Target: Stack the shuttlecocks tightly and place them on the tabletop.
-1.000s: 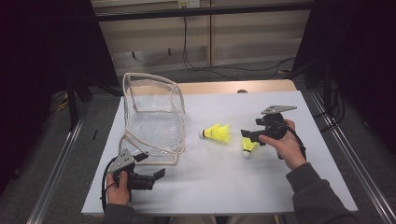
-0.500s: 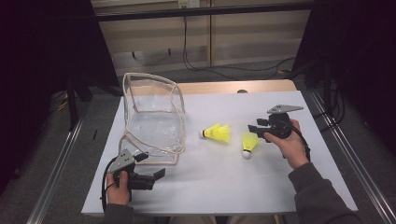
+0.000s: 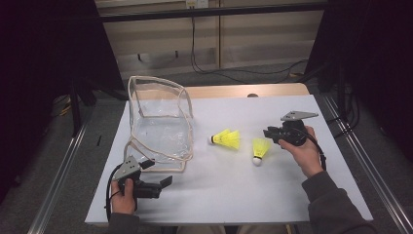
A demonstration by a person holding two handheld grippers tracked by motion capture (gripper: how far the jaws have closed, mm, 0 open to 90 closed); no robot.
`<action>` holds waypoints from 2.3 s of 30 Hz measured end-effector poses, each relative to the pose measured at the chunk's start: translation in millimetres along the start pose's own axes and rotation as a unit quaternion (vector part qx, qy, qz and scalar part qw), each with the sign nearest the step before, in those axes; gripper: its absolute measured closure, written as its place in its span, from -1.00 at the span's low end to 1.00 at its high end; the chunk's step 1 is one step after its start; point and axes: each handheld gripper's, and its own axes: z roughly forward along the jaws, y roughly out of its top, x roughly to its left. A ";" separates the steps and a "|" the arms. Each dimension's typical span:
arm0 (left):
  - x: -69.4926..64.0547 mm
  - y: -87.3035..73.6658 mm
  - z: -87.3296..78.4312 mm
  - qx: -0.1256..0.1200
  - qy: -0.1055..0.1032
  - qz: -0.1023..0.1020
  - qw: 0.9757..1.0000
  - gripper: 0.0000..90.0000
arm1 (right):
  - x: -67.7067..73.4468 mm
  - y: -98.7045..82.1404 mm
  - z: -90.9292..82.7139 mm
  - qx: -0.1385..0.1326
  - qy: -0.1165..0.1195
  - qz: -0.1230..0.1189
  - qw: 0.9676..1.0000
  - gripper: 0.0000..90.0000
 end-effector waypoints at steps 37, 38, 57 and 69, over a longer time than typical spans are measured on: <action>-0.4 0.1 -0.7 0.000 0.001 0.000 1.000 -0.92 | -5.2 -17.8 1.5 0.021 0.006 -0.018 1.000 1.00; -0.3 0.1 -0.8 0.000 0.002 0.000 1.000 -0.92 | -5.1 -18.6 2.1 0.021 0.006 -0.016 1.000 1.00; -0.3 0.2 -0.9 0.000 0.001 0.001 1.000 -0.92 | -1.3 -24.5 0.8 0.024 0.024 -0.018 0.999 1.00; -0.6 0.3 -0.8 -0.001 0.002 0.000 1.000 -0.92 | 2.4 -30.8 -7.3 0.024 0.035 -0.026 0.999 1.00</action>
